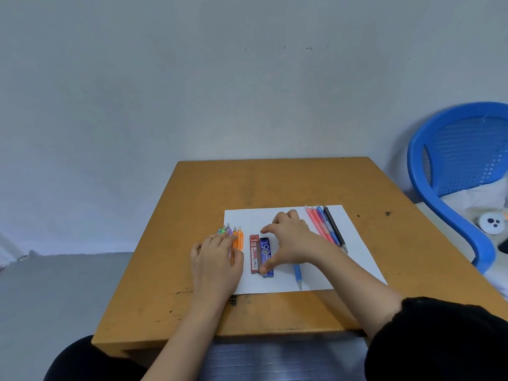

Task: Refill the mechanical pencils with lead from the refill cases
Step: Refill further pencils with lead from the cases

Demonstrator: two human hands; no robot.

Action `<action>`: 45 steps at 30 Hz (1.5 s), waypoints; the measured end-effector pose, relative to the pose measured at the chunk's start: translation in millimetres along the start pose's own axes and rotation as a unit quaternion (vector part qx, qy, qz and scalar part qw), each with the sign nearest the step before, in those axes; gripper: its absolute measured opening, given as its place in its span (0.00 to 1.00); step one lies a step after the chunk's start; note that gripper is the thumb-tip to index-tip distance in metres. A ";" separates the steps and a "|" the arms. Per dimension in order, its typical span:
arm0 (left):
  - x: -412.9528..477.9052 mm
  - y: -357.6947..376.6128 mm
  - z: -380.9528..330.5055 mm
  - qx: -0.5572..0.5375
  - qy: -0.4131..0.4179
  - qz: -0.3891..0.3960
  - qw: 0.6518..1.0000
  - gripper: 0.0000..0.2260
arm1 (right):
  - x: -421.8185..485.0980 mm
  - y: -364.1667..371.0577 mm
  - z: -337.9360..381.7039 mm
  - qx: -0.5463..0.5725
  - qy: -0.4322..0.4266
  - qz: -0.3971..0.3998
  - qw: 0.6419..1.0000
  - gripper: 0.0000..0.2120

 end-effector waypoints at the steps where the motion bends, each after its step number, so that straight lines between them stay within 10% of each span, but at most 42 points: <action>1: 0.2 0.4 0.2 -0.001 0.001 -0.003 1.000 0.13 | 1.0 1.3 0.6 -0.011 -0.002 0.004 1.000 0.46; 18: 1.4 3.8 2.7 0.008 0.018 -0.016 1.000 0.13 | -0.6 -1.3 4.8 0.134 -0.014 -0.087 0.987 0.32; 24: 1.3 -0.2 0.8 -0.011 0.026 -0.041 0.999 0.15 | -11.4 -11.7 -0.2 0.406 0.006 -0.142 0.903 0.12; 38: -8.8 -19.9 -17.0 -0.106 0.227 -0.185 0.950 0.13 | -27.4 -6.1 -5.5 0.643 0.035 -0.214 0.734 0.04; 45: -7.5 -16.8 -13.8 -0.105 0.226 -0.182 0.951 0.14 | -33.7 -0.9 -13.5 0.670 0.005 -0.182 0.719 0.07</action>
Point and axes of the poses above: each hand's wrist, its own x-axis towards the middle knuckle, its own y-axis out of the palm, z = x × y, the point moved 4 cm from there along x, towards the middle knuckle, and after that the axes turned 3 degrees about x, right-handed, at the moved point
